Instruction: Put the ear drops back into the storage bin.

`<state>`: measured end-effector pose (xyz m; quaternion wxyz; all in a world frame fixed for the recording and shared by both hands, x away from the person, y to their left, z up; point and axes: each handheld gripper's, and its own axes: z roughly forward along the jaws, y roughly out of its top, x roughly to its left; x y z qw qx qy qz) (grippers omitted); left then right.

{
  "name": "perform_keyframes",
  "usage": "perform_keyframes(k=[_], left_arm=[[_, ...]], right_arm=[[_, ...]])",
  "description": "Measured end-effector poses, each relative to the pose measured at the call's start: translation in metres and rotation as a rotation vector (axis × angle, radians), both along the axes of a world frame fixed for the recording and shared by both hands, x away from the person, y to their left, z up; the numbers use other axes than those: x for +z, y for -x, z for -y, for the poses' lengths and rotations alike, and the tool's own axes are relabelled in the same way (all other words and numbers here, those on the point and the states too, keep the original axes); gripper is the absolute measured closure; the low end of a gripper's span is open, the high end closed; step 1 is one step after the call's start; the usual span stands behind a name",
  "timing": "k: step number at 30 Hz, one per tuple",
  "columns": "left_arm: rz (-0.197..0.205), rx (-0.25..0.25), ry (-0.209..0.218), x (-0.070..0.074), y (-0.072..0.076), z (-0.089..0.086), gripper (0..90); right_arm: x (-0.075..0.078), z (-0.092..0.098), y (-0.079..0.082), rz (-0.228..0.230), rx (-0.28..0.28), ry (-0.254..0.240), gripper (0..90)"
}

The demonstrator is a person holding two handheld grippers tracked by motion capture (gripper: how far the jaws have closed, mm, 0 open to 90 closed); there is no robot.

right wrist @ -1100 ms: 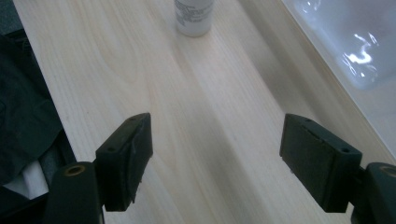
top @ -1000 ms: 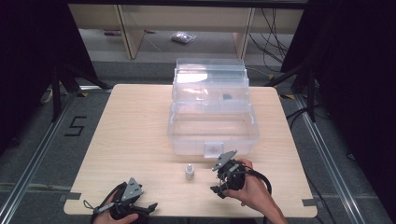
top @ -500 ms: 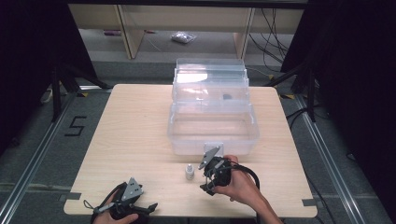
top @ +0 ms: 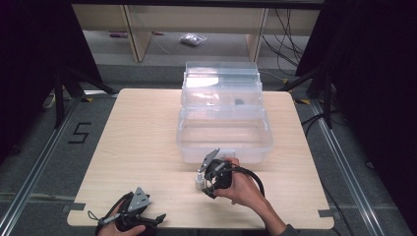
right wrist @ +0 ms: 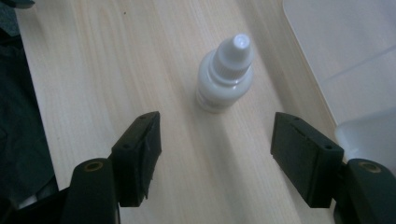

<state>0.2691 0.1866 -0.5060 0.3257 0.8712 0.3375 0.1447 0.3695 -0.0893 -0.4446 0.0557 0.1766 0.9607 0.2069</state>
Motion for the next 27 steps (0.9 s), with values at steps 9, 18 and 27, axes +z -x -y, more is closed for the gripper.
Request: perform_keyframes(k=[9, 18, 27], left_arm=[[0.002, 0.011, 0.02, -0.001, 0.001, 0.001, 15.1], [0.007, 0.027, 0.036, -0.002, 0.001, 0.003, 15.1], [0.004, 0.02, 0.042, -0.001, 0.001, 0.003, 15.1]], right_arm=[[-0.004, -0.009, -0.01, -0.019, 0.018, -0.004, 37.8], [-0.007, -0.017, -0.013, -0.029, 0.03, -0.003, 40.3], [-0.007, -0.022, -0.015, -0.03, 0.04, 0.003, 41.2]])
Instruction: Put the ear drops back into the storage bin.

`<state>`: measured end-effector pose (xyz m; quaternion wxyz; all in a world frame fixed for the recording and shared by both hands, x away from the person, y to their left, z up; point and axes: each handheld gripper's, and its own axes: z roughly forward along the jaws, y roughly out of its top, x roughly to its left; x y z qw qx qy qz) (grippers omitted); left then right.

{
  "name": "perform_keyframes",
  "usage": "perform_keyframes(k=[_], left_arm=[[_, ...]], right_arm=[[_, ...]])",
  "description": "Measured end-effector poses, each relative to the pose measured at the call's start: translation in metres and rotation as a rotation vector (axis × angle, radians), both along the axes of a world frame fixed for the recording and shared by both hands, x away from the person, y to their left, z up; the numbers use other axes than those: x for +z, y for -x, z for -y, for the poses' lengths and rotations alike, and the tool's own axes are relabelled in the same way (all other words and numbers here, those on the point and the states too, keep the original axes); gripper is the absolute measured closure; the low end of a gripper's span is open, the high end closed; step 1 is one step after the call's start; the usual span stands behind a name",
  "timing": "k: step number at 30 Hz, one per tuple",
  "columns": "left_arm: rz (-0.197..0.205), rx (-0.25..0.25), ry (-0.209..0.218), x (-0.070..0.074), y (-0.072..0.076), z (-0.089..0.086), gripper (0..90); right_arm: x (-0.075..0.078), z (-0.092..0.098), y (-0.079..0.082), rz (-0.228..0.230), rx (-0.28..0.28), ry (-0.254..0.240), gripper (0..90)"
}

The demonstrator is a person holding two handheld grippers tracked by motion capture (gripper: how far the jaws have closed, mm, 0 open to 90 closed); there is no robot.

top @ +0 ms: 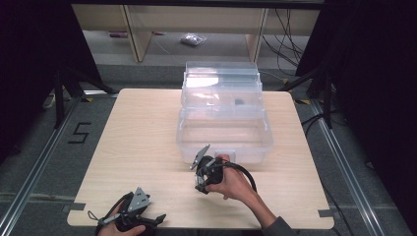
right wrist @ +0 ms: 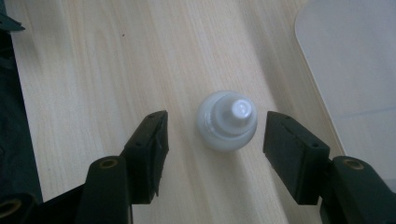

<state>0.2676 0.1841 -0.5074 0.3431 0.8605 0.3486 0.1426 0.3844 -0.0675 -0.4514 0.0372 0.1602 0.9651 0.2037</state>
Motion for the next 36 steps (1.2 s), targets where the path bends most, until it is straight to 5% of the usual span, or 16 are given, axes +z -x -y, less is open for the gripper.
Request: perform_keyframes(k=[1, 7, 9, 13, 26, 29, 36], left_arm=[[-0.003, -0.023, -0.037, 0.0017, -0.0009, -0.0024, 15.1], [-0.001, 0.016, 0.005, -0.0008, 0.0002, 0.0008, 15.1], [-0.002, 0.012, 0.0, -0.0005, 0.0002, 0.0004, 15.1], [0.004, 0.009, -0.001, -0.0005, 0.0001, 0.0007, 15.1], [0.007, 0.005, -0.004, -0.0002, -0.0001, 0.0005, 15.1], [0.008, 0.005, -0.002, -0.0002, 0.0, 0.0005, 15.1], [-0.012, -0.014, -0.019, 0.0009, -0.0002, -0.0013, 15.1]], right_arm=[[-0.0006, -0.0007, -0.0003, -0.007, 0.0, -0.004, 41.7], [-0.0027, -0.004, -0.0016, -0.001, 0.014, 0.012, 43.0], [-0.0019, -0.0047, 0.0012, -0.021, -0.037, 0.031, 43.6], [-0.0044, -0.005, -0.0031, 0.003, -0.012, 0.025, 45.0], [-0.01, -0.0076, -0.006, -0.017, -0.027, 0.043, 50.8], [-0.0094, -0.0082, -0.005, 0.0, -0.007, 0.04, 59.9], [-0.0022, -0.008, -0.0024, 0.048, 0.02, 0.043, 60.0]])
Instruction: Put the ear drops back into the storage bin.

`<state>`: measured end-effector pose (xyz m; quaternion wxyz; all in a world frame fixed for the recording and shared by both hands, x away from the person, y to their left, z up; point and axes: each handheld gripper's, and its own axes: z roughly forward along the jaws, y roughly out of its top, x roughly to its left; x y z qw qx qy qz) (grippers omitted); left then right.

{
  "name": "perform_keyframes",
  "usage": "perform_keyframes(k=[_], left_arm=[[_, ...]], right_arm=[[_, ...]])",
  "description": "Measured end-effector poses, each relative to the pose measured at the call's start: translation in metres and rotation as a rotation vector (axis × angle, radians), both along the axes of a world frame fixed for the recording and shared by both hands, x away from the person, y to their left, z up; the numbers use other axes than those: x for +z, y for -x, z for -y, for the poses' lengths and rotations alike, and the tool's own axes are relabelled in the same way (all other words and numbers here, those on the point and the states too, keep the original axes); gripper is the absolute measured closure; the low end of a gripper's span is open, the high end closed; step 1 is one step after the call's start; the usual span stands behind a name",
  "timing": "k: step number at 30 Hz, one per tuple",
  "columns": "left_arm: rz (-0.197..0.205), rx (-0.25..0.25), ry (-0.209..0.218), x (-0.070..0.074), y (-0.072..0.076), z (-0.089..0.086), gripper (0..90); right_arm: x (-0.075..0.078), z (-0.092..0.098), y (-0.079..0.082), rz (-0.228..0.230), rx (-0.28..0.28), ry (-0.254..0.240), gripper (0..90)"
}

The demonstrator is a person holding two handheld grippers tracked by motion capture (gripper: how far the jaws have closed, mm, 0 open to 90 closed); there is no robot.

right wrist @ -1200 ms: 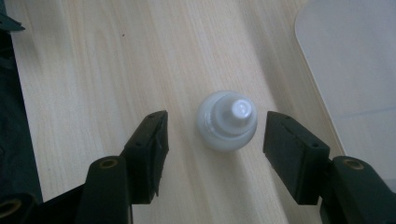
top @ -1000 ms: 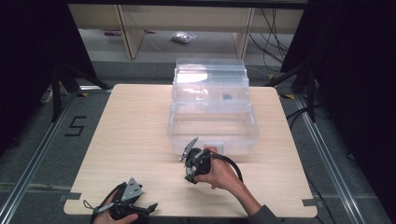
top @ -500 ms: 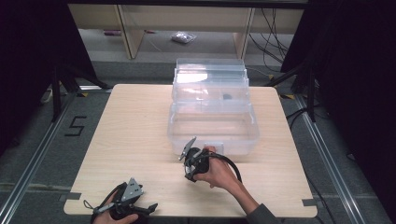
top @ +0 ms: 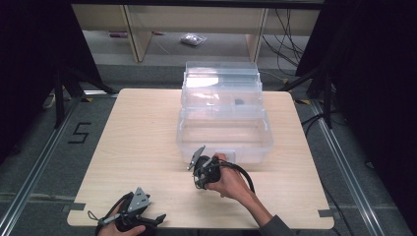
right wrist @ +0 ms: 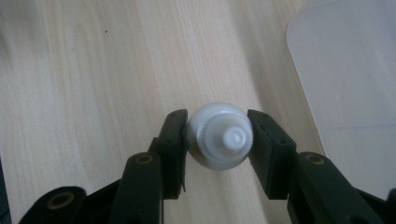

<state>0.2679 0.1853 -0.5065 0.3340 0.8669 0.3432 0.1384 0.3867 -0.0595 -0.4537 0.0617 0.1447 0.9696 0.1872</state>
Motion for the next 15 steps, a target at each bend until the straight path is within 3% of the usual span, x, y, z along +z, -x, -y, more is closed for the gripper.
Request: perform_keyframes(k=[4, 5, 8, 9, 10, 12, 15], left_arm=[[0.013, -0.003, -0.017, 0.001, -0.001, -0.001, 15.1], [0.013, 0.016, 0.02, -0.001, 0.0, 0.001, 15.1], [0.011, 0.007, 0.0, 0.0, 0.0, 0.0, 15.1], [0.014, 0.005, -0.012, 0.0, -0.001, -0.001, 15.1], [0.017, 0.027, 0.019, -0.001, 0.0, 0.001, 15.1], [0.017, 0.027, 0.018, -0.001, 0.0, 0.001, 15.1], [0.017, 0.027, 0.018, -0.001, 0.0, 0.001, 15.1]], right_arm=[[0.008, 0.004, 0.001, 0.008, 0.003, -0.016, 60.1], [0.011, 0.006, 0.002, -0.005, -0.003, -0.009, 60.1], [0.013, 0.008, 0.001, -0.006, 0.02, -0.007, 60.1], [0.014, 0.009, 0.003, -0.017, -0.018, 0.004, 60.1], [0.015, 0.01, 0.003, -0.022, -0.002, 0.004, 60.1], [0.019, 0.012, 0.006, -0.041, -0.039, 0.017, 60.1], [0.026, 0.016, 0.003, -0.045, -0.027, 0.011, 60.1]])
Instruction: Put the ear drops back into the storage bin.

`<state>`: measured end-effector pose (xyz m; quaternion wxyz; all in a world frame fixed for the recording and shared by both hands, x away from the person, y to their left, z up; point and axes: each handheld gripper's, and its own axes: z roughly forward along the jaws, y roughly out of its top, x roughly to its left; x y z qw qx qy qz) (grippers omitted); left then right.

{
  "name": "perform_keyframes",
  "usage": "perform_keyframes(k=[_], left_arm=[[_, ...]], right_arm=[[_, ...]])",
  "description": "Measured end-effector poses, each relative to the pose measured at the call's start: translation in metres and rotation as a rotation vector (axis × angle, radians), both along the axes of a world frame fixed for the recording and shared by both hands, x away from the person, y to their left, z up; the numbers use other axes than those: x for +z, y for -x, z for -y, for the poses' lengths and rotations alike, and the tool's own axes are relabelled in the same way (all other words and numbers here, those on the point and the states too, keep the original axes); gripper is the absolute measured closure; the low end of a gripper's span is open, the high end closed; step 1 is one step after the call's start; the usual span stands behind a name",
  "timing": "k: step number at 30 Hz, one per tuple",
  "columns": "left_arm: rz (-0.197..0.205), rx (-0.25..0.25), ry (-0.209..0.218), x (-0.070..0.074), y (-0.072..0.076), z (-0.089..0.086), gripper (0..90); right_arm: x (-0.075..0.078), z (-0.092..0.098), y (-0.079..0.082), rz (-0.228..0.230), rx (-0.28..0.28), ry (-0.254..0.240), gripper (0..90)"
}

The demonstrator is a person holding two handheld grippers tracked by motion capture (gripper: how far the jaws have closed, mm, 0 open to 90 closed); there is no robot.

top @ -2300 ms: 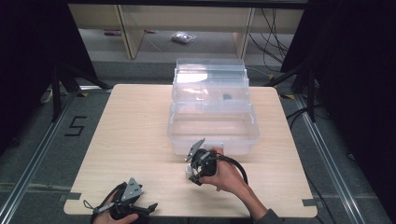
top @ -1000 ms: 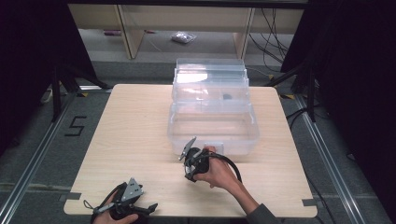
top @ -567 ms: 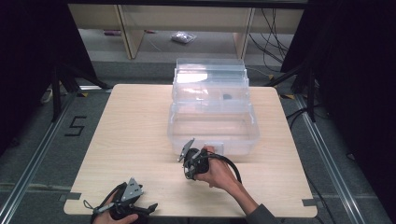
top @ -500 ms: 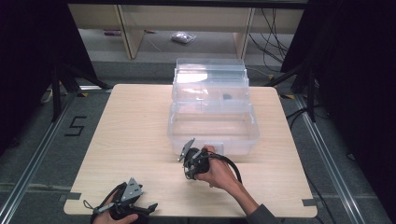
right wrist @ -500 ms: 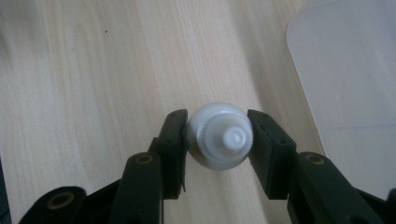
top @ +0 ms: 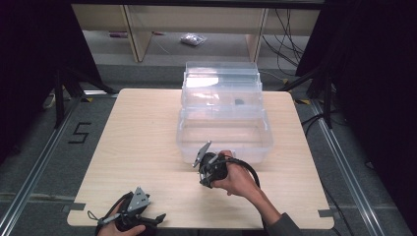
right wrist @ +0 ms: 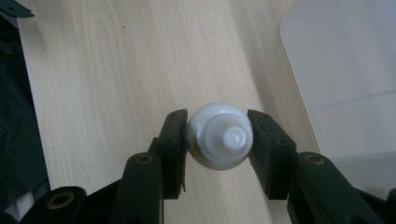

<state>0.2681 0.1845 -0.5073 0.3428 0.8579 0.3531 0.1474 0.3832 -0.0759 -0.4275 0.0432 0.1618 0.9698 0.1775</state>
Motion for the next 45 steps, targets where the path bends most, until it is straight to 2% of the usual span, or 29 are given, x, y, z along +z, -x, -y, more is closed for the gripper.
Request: perform_keyframes(k=[1, 2, 6, 7, 10, 12, 13, 15, 16, 17, 20, 25, 28, 33, 37, 38, 45], left_arm=[[-0.001, -0.004, -0.004, 0.0, 0.0, 0.0, 15.1], [-0.001, -0.002, 0.003, 0.0, 0.0, 0.0, 15.1], [0.0, 0.004, 0.006, 0.0, 0.0, 0.0, 15.1], [-0.002, -0.003, 0.001, 0.0, 0.0, 0.0, 15.1], [-0.005, -0.029, -0.043, 0.002, -0.001, -0.003, 15.1], [-0.003, -0.019, -0.028, 0.001, -0.001, -0.002, 15.1], [0.001, 0.001, -0.001, 0.0, 0.0, 0.0, 15.1], [0.001, 0.0, -0.003, 0.0, 0.0, 0.0, 15.1], [0.0, 0.002, -0.003, 0.0, 0.0, 0.0, 15.1], [0.0, 0.002, -0.003, 0.0, 0.0, 0.0, 15.1], [0.001, -0.001, -0.005, 0.0, 0.0, 0.0, 15.1], [0.001, 0.001, -0.005, 0.0, 0.0, 0.0, 15.1], [0.002, 0.002, -0.007, 0.0, 0.0, 0.0, 15.1], [0.002, 0.002, -0.007, 0.0, 0.0, 0.0, 15.1], [0.003, 0.004, -0.003, 0.0, 0.0, 0.0, 15.1], [0.002, 0.008, -0.002, 0.0, -0.001, 0.0, 15.1], [-0.004, 0.015, 0.002, -0.001, 0.0, 0.0, 15.1]], right_arm=[[0.0, 0.0, 0.0, 0.0, 0.0, 0.0, 60.1], [0.003, 0.003, -0.003, 0.015, 0.035, -0.022, 60.1], [0.01, 0.007, -0.004, 0.012, 0.031, -0.019, 60.1], [0.012, 0.008, -0.003, 0.004, 0.012, -0.025, 60.1], [0.018, 0.014, -0.003, 0.009, 0.024, -0.036, 60.1], [0.021, 0.017, -0.001, -0.007, 0.018, -0.045, 60.1], [0.021, 0.017, -0.001, -0.007, 0.018, -0.045, 60.1], [0.025, 0.02, -0.002, 0.009, 0.04, -0.054, 60.1], [0.027, 0.021, 0.0, -0.003, 0.023, -0.05, 60.1], [0.029, 0.022, 0.0, -0.003, 0.037, -0.061, 60.1], [0.039, 0.028, 0.003, -0.008, 0.026, -0.064, 60.1], [0.051, 0.034, 0.003, 0.004, 0.04, -0.067, 60.1], [0.061, 0.039, 0.005, 0.002, 0.009, -0.045, 60.1], [0.073, 0.05, 0.001, 0.012, 0.02, -0.06, 60.1], [0.082, 0.058, -0.002, 0.003, -0.001, -0.063, 60.1], [0.086, 0.061, -0.004, 0.023, 0.005, -0.064, 60.1], [0.1, 0.071, -0.009, 0.032, -0.025, -0.057, 60.1]])
